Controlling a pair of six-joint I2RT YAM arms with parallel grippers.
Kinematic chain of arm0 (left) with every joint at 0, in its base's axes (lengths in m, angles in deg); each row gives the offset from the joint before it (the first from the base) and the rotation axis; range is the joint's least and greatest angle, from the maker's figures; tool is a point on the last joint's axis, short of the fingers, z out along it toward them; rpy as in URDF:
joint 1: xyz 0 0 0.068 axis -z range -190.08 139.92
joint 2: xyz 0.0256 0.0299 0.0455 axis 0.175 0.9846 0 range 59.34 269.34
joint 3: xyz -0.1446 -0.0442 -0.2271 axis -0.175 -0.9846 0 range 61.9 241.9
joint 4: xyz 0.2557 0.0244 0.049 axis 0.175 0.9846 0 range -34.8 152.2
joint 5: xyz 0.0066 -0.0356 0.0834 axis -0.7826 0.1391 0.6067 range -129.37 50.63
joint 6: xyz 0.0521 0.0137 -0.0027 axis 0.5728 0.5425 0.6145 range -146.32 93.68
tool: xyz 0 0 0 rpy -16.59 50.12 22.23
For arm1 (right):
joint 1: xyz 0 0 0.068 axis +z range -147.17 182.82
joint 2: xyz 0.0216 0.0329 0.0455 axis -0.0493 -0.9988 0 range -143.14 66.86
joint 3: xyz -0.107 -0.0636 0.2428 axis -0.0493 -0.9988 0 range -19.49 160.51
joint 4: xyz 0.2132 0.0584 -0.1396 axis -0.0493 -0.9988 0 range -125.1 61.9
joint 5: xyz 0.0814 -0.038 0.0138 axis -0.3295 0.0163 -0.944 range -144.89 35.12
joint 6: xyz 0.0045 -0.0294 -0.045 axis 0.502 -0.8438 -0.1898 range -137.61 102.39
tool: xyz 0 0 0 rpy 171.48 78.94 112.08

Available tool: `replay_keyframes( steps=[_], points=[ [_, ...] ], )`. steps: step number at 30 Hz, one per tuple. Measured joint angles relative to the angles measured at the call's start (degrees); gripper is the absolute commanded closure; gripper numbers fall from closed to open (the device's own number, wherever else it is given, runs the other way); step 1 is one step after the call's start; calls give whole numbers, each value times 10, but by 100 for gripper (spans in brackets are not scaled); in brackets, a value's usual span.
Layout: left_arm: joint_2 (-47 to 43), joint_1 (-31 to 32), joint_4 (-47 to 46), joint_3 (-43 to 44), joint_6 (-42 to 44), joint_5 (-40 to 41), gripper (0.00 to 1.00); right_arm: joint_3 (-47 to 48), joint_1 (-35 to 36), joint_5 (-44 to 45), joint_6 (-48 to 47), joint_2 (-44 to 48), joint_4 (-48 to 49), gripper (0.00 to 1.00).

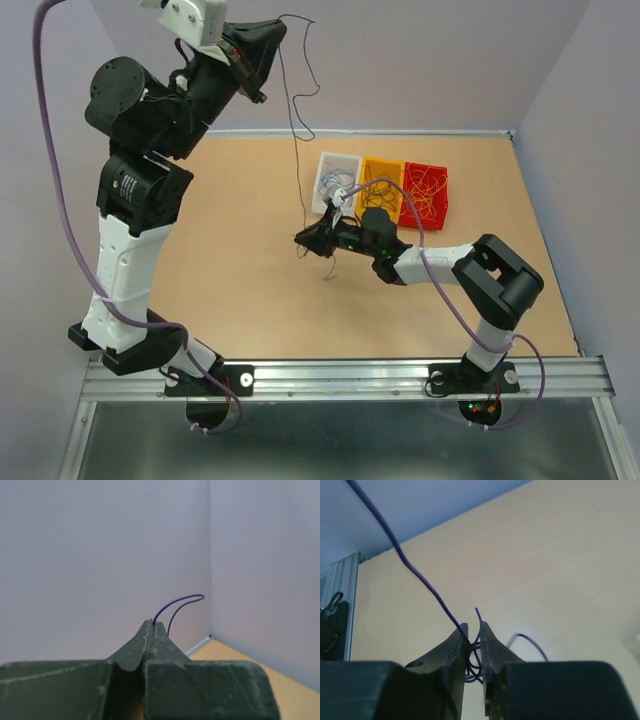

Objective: Untangle the cables

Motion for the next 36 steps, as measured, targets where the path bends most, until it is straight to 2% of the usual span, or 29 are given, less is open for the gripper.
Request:
replay_keyframes(
  steps=[4, 7, 13, 19, 22, 23, 24, 27, 30, 36],
  points=[
    [-13, 0, -22, 1, 1, 55, 100, -38, 7, 4, 16, -34, 28, 82],
    [-37, 0, -49, -42, 9, 111, 100, -78, 7, 10, 25, -37, 46, 76],
    [-78, 0, -108, -132, 45, 206, 100, -163, 8, 40, 32, -10, 60, 73],
    [-102, 0, -161, -193, 84, 263, 100, -212, 8, 93, 42, 52, 59, 79],
    [-123, 0, -178, -239, 93, 264, 100, -223, 8, 106, 43, 87, 55, 66],
    [-135, 0, -182, -262, 95, 261, 100, -224, 8, 108, 44, 94, 52, 58],
    [-145, 0, -185, -285, 95, 254, 100, -224, 8, 110, 44, 108, 44, 38],
    [-173, 0, -191, -348, 95, 232, 100, -223, 9, 107, 42, 142, 23, 21],
    [-196, 0, -201, -410, 95, 212, 100, -191, 13, 103, 40, 141, -52, 12],
    [-248, 0, -236, -557, 102, 211, 100, -92, 71, 180, 21, 79, -217, 10]
  ],
)
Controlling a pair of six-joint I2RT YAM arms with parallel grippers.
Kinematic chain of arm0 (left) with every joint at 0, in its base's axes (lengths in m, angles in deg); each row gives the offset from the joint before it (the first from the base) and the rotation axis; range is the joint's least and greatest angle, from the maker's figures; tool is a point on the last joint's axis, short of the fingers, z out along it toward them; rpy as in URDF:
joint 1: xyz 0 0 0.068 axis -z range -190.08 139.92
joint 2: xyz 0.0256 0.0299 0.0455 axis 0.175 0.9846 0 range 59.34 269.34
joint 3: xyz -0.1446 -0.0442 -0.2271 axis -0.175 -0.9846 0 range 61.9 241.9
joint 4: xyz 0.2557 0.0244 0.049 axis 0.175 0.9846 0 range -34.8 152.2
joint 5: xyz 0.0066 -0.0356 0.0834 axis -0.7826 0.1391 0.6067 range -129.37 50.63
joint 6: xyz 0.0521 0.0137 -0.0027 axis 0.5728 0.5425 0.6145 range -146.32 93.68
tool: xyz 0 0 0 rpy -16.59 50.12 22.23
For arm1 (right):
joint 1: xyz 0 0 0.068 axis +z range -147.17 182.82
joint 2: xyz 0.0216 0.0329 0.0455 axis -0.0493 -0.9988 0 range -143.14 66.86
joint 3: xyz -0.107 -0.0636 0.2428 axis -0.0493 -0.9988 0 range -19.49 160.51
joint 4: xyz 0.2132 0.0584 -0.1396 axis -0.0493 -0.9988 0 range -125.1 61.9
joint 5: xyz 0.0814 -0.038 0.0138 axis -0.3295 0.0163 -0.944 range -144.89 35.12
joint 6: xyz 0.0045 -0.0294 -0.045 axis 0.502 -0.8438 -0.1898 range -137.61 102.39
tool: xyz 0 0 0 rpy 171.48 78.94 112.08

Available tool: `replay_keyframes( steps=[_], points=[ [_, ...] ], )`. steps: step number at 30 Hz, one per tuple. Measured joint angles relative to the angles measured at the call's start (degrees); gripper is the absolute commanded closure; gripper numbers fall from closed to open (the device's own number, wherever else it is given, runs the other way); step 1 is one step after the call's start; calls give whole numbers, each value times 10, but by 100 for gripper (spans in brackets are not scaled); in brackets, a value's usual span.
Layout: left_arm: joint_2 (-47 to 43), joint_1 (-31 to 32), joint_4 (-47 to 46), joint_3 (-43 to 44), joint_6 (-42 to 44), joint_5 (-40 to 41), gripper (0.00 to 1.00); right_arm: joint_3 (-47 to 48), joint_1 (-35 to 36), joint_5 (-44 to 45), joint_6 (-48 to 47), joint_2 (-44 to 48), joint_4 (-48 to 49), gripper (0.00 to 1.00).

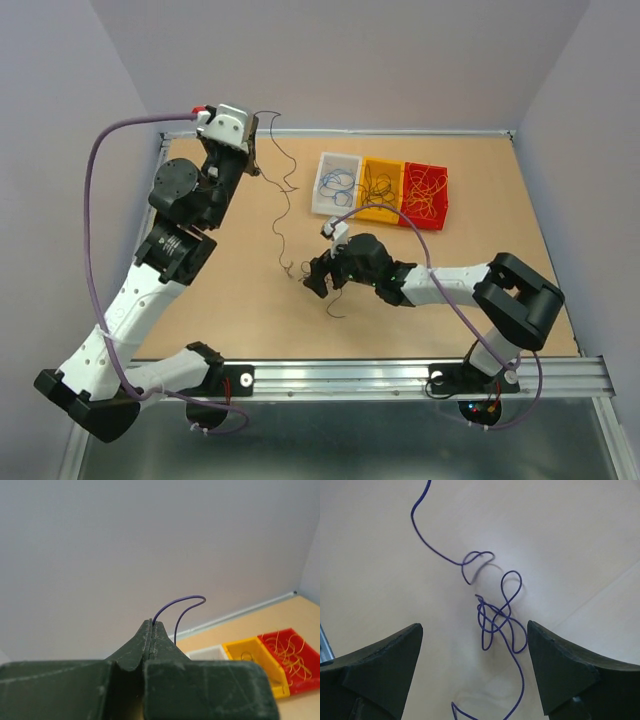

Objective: Untangle the cables

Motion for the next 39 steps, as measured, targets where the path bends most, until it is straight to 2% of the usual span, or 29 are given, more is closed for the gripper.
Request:
replay_keyframes(
  steps=[3, 8, 10, 16, 17, 18, 20, 26, 30, 32, 39],
  points=[
    [-23, 0, -29, -71, 14, 20, 100, 28, 25, 42, -11, -25, -47, 12],
    [-42, 0, -81, -155, 44, 67, 100, 75, 56, 114, -33, -76, -98, 25],
    [-42, 0, -96, -175, 53, 83, 100, 89, 59, 130, -37, -92, -110, 27],
    [-43, 0, -118, -215, 66, 123, 100, 115, 59, 189, -49, -134, -130, 58],
    [-43, 0, -122, -218, 66, 127, 100, 117, 59, 195, -50, -136, -131, 72],
    [-44, 0, -127, -222, 66, 132, 100, 117, 59, 203, -52, -136, -133, 79],
    [-44, 0, -134, -227, 65, 140, 100, 117, 59, 216, -51, -135, -136, 90],
    [-40, 0, -154, -255, 61, 153, 100, 85, 59, 263, -45, -76, -158, 90],
    [-29, -3, -172, -281, 54, 150, 100, 69, 57, 307, -36, -12, -162, 98],
    [-26, -4, -172, -296, 47, 142, 100, 69, 48, 322, -32, 12, -162, 99],
    [-21, -4, -199, -342, 28, 109, 100, 104, -59, 341, -30, 37, -173, 100]
  ],
)
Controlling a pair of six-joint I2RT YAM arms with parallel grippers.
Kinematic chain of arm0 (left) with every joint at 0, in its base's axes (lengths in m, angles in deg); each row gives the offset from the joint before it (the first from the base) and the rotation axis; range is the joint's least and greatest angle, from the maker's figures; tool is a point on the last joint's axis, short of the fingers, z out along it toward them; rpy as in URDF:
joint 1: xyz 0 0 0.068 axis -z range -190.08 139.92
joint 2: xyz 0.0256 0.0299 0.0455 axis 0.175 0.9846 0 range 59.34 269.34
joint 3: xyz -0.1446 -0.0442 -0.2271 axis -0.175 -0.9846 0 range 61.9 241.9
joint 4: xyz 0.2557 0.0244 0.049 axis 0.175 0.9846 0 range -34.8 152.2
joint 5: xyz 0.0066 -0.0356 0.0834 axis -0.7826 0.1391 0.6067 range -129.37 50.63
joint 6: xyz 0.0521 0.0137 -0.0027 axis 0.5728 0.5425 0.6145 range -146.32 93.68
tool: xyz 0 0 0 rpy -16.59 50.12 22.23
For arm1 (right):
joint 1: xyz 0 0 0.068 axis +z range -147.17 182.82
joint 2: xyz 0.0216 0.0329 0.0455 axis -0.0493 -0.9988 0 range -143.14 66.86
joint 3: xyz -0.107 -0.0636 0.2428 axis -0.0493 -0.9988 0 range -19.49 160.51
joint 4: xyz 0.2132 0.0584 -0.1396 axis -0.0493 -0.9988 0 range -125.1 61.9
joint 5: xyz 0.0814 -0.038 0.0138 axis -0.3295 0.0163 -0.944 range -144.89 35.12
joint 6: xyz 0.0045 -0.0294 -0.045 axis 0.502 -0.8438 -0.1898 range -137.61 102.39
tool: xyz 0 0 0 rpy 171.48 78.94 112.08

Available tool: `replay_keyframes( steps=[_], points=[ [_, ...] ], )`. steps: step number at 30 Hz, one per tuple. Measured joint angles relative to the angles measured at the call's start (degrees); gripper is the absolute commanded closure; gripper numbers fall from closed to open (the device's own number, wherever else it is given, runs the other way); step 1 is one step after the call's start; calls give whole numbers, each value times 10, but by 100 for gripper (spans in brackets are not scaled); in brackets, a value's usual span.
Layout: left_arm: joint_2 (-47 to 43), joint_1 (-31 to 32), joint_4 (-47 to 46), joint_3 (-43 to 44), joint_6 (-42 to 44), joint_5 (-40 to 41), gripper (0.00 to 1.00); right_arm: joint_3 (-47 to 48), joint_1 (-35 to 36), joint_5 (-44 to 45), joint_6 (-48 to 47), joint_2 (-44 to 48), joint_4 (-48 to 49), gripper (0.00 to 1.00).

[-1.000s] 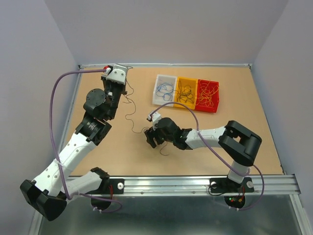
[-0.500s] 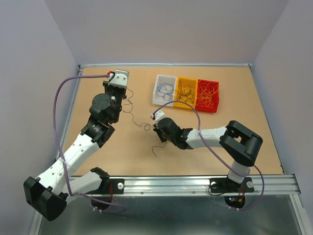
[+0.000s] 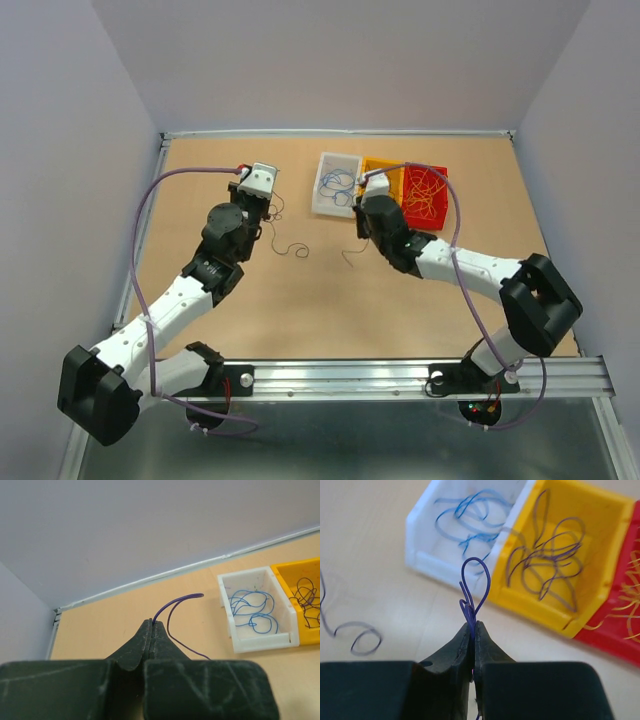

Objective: Untangle the cables

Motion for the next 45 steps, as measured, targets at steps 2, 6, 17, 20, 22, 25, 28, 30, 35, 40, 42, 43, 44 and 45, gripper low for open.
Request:
replay_keyframes(
  steps=[2, 6, 17, 20, 22, 25, 28, 30, 35, 40, 42, 43, 44, 45],
  points=[
    [-1, 0, -12, -17, -4, -10, 100, 31, -43, 0, 0, -4, -2, 99],
    [-1, 0, -28, -37, -10, -30, 100, 101, -103, 0, -2, -30, -1, 100],
    [5, 0, -49, -38, -15, -54, 100, 237, -168, 86, -123, -173, 92, 99],
    [8, 0, -50, -38, -16, -56, 100, 241, -170, 111, -160, -213, 131, 100],
    [8, 0, -50, -38, -16, -56, 100, 241, -171, 122, -178, -234, 145, 99],
    [8, 0, -50, -38, -15, -56, 100, 240, -172, 134, -190, -263, 156, 99],
    [8, 0, -50, -38, -15, -56, 100, 227, -172, 133, -191, -267, 170, 99],
    [8, 0, -50, -38, -15, -57, 100, 219, -172, 121, -185, -267, 171, 99],
    [9, 0, -51, -38, -15, -58, 100, 219, -172, 67, -150, -272, 130, 99],
    [10, 0, -52, -38, -14, -58, 100, 219, -172, 11, -98, -293, 58, 99],
    [10, 0, -52, -38, -14, -58, 100, 219, -172, -10, -78, -301, 35, 99],
    [10, 0, -52, -38, -14, -59, 100, 219, -172, -18, -72, -304, 26, 100],
    [10, 0, -52, -38, -14, -60, 100, 219, -172, -25, -63, -309, 16, 99],
    [10, 0, -53, -38, -14, -61, 100, 224, -172, -30, -56, -315, 11, 99]
  ],
)
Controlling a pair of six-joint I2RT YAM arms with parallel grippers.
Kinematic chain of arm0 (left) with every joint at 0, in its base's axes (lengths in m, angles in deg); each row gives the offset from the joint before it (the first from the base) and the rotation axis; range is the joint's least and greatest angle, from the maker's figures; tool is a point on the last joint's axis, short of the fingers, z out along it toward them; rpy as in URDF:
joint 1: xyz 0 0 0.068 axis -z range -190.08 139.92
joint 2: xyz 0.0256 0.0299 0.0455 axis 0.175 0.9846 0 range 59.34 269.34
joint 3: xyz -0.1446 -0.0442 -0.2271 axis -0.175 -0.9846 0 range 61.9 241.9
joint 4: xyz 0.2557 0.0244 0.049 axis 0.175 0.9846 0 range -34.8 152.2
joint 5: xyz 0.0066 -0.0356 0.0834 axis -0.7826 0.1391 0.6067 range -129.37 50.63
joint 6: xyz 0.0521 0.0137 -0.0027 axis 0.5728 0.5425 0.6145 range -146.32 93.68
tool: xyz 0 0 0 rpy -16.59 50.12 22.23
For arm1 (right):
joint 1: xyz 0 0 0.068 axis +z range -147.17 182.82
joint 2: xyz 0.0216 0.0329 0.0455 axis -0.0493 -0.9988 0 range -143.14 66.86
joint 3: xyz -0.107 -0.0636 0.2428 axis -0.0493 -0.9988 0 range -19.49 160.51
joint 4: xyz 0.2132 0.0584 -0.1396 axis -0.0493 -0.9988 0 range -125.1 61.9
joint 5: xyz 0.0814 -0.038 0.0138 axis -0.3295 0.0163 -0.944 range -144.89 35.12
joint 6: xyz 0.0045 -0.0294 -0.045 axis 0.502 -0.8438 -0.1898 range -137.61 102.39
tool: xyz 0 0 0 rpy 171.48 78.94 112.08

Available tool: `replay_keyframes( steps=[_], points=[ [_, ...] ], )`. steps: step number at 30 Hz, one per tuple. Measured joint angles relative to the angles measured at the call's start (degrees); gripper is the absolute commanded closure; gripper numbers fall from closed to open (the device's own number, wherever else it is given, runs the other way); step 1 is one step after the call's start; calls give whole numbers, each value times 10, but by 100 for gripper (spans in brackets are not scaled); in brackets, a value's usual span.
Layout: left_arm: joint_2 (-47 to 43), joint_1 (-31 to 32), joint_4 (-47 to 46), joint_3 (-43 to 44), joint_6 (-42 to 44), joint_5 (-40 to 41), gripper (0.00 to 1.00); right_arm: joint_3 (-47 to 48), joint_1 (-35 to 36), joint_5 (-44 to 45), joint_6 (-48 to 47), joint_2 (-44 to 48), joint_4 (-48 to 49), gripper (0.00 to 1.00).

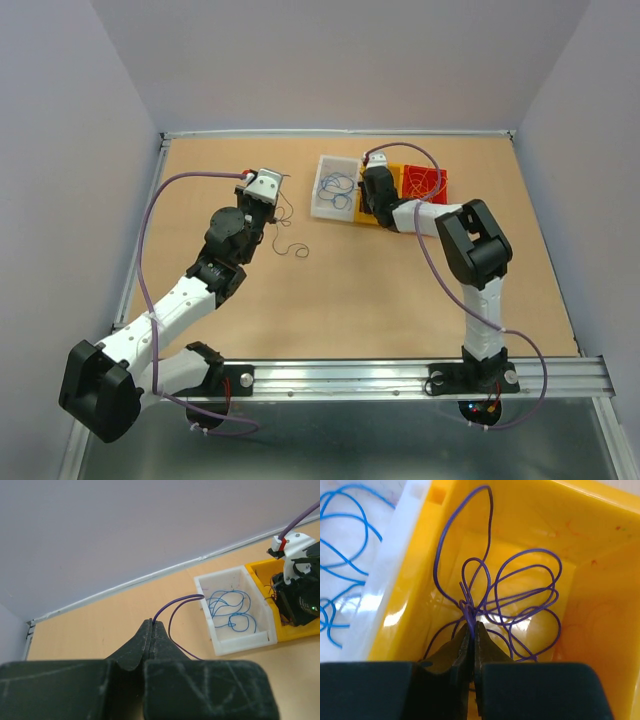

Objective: Untangle the cables

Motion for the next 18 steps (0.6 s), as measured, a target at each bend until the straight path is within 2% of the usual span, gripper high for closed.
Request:
replay_keyframes(
  steps=[2, 3, 5, 6, 7, 11, 14, 15, 18],
  points=[
    [0, 0, 0, 0, 0, -3, 100, 16, -5, -14, 16, -10, -16, 96],
    [0, 0, 0, 0, 1, -6, 100, 30, -9, -29, 23, -15, -30, 89],
    [0, 0, 1, 0, 2, -11, 100, 45, -15, -49, 34, -21, -44, 84],
    [0, 0, 2, 0, 3, -16, 100, 47, -19, -56, 40, -21, -47, 70],
    [0, 0, 3, 0, 3, -19, 100, 47, -23, -63, 43, -21, -49, 63],
    [0, 0, 17, 0, 7, -43, 100, 43, -33, -98, 50, -4, -76, 46],
    [5, 0, 33, 0, 11, -62, 100, 27, -35, -125, 49, 36, -100, 29],
    [8, 0, 40, 0, 14, -64, 100, 21, -34, -133, 49, 56, -105, 19],
    [22, 0, 57, 0, 23, -64, 100, 3, -29, -148, 46, 113, -110, 7]
  ],
)
